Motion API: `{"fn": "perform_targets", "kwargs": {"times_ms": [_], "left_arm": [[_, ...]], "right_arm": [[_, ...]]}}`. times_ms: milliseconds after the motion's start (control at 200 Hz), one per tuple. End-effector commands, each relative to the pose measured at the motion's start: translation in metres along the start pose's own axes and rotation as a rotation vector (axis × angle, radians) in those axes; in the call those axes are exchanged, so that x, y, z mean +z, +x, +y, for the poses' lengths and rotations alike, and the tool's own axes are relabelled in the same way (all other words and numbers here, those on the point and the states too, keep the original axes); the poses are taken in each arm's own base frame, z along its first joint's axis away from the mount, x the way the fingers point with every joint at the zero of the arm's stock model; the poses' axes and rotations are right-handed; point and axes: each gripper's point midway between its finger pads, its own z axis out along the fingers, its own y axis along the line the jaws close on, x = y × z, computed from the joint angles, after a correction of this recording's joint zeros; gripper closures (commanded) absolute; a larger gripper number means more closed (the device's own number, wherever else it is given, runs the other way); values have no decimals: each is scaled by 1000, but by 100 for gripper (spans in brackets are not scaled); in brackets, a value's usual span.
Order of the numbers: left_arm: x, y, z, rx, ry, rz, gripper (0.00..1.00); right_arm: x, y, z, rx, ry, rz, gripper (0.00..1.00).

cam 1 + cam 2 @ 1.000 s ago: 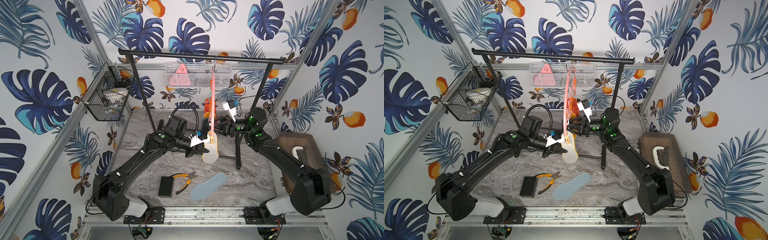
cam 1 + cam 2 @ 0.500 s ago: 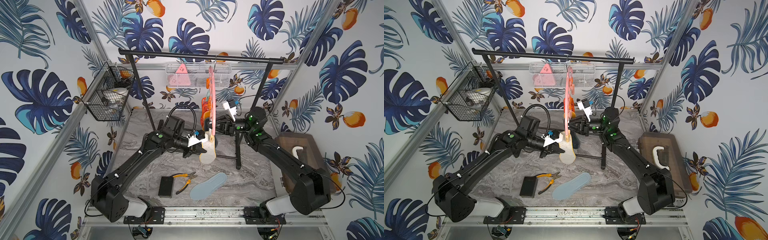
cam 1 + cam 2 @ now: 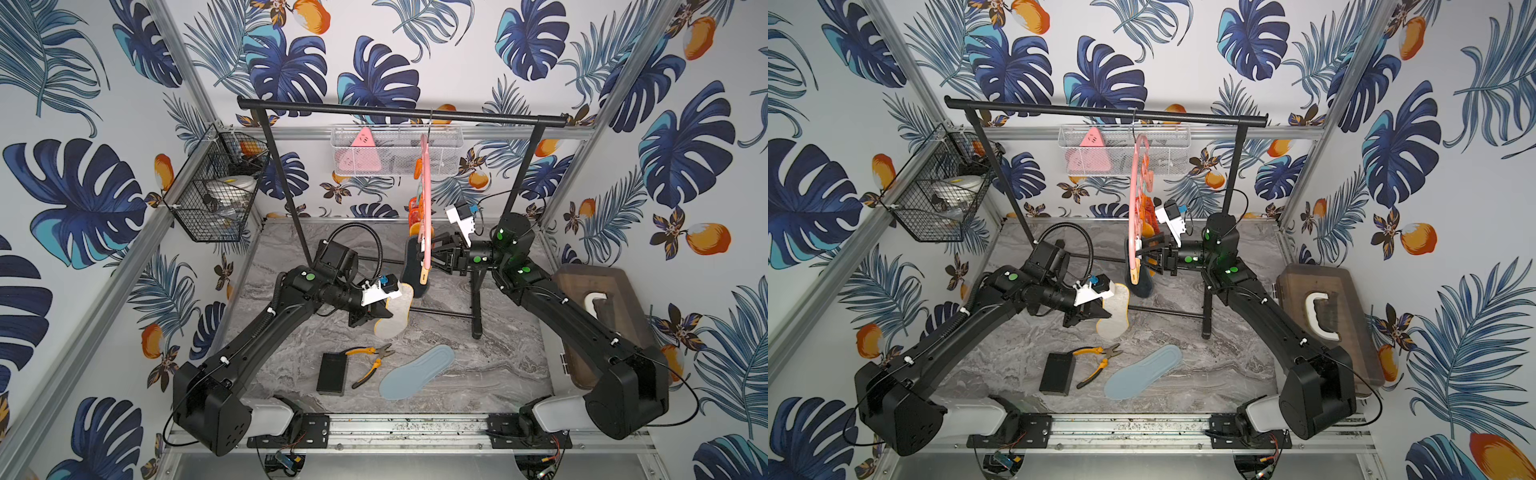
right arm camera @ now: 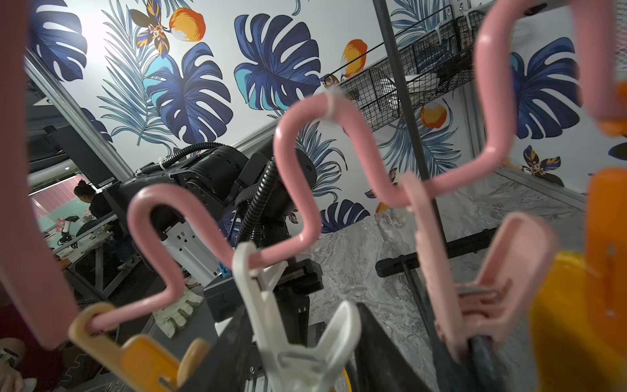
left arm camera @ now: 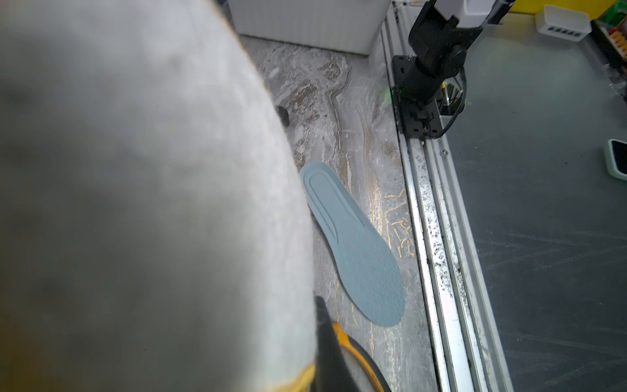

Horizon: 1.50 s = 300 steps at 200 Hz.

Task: Take the shoe insoles off the hanger
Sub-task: Open the clamp at the hanger, then place the insole at the center of the board.

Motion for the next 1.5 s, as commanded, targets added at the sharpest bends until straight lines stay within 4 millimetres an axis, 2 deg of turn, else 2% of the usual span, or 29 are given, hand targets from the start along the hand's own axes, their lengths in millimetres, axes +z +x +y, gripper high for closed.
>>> {"fn": "perform_targets", "kwargs": {"times_ms": [0, 100, 285, 300, 365, 565, 711, 791, 951, 1071, 1166, 1311, 1416, 1496], "left_arm": [[-12, 23, 11, -28, -84, 141, 100], [-24, 35, 23, -86, -144, 216, 100], [-49, 55, 42, -180, -272, 295, 100], [-50, 57, 44, -186, -286, 302, 100], [-57, 69, 51, -203, -347, 343, 100], [-78, 124, 83, -268, -550, 549, 100], [-94, 166, 104, -366, -653, 679, 100], [-104, 187, 115, -411, -723, 750, 100], [-110, 211, 110, -431, -759, 797, 100], [-109, 239, 102, -400, -790, 883, 100], [-113, 259, 92, -449, -786, 957, 100], [-122, 270, 68, -507, -776, 949, 100], [-117, 285, 48, -473, -738, 980, 100], [-114, 299, 46, -443, -749, 1015, 100]], "right_arm": [[-3, 8, -7, -13, 58, 17, 38], [-5, 16, -11, -15, 92, 29, 31], [-16, 33, -22, -25, 213, 69, 25], [-17, 44, -27, -4, 233, 86, 24], [-23, 54, -33, -2, 290, 102, 23], [-49, 79, -38, -5, 460, 122, 21], [-76, 94, -47, 45, 638, 77, 20], [-82, 107, -40, 62, 636, 58, 17], [-98, 135, -30, 64, 673, 65, 14], [-103, 147, -25, 48, 676, 87, 14], [-106, 150, -24, 42, 690, 105, 14], [-104, 148, -24, 42, 682, 95, 14], [-102, 149, -26, 48, 674, 85, 13], [-102, 148, -30, 52, 682, 75, 13]]}}
